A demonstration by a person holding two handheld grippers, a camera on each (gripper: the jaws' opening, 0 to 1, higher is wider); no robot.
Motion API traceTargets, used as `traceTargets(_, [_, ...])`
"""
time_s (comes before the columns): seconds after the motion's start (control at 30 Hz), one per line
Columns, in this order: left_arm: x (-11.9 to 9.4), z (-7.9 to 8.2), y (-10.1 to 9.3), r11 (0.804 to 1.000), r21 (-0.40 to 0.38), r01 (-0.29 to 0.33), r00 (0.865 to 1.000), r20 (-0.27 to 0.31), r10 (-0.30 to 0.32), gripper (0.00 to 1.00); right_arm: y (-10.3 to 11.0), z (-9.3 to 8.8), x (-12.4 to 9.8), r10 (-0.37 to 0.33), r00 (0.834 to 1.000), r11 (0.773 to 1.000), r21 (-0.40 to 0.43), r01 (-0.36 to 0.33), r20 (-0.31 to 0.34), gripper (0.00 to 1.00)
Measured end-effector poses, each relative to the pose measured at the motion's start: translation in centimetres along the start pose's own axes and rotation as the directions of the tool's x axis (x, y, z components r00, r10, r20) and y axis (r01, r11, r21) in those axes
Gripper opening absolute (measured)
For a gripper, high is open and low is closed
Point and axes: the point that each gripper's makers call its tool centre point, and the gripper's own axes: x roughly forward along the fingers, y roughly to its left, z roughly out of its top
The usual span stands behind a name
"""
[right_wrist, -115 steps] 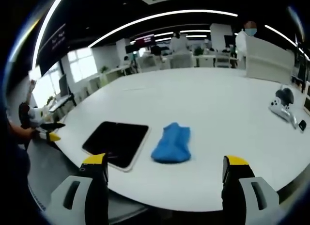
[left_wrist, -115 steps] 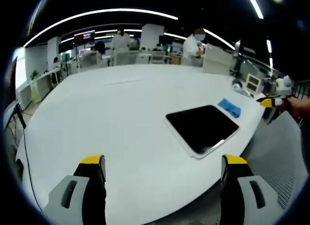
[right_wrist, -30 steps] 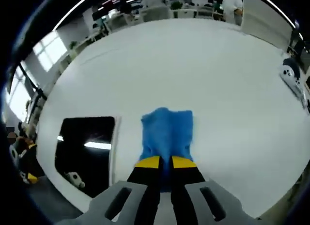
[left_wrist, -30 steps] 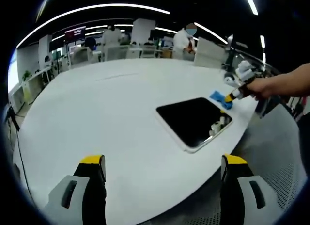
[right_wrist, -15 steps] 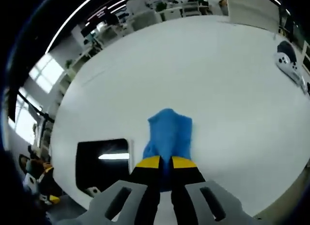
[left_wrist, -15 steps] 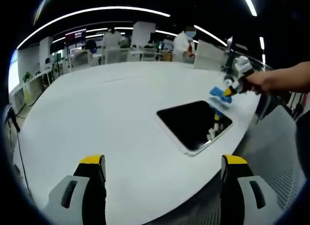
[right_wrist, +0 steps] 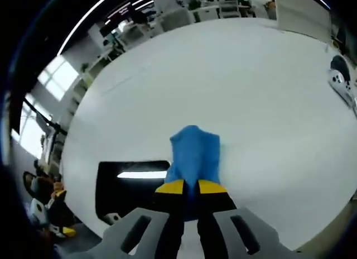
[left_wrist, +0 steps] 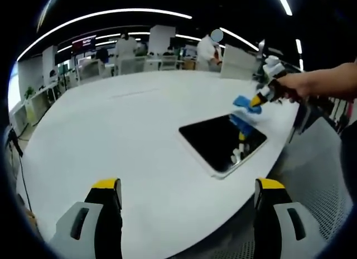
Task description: Wipe the mirror surface with the cleaning cloth until all visible marks leave the cleaned area.
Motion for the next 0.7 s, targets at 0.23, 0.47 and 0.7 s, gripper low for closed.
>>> traceTargets(0.23, [0.0, 0.0, 0.0, 1.0, -0.008, 0.003, 1.0, 0.003, -0.003, 0.99, 2.0, -0.3, 0.8, 0.026, 1.0, 1.0, -0.008, -0.026, -0.014, 0.02])
traceTargets(0.47, [0.1, 0.0, 0.0, 1.0, -0.015, 0.005, 1.0, 0.006, -0.004, 0.99, 3.8, -1.1, 1.9, 0.034, 0.999, 0.999, -0.023, -0.035, -0.037, 0.01])
traceTargets(0.7, [0.0, -0.1, 0.1, 1.0, -0.016, 0.0, 1.0, 0.002, 0.0, 0.99, 4.7, -2.0, 3.5, 0.018, 0.998, 0.999, -0.045, -0.021, -0.067, 0.01])
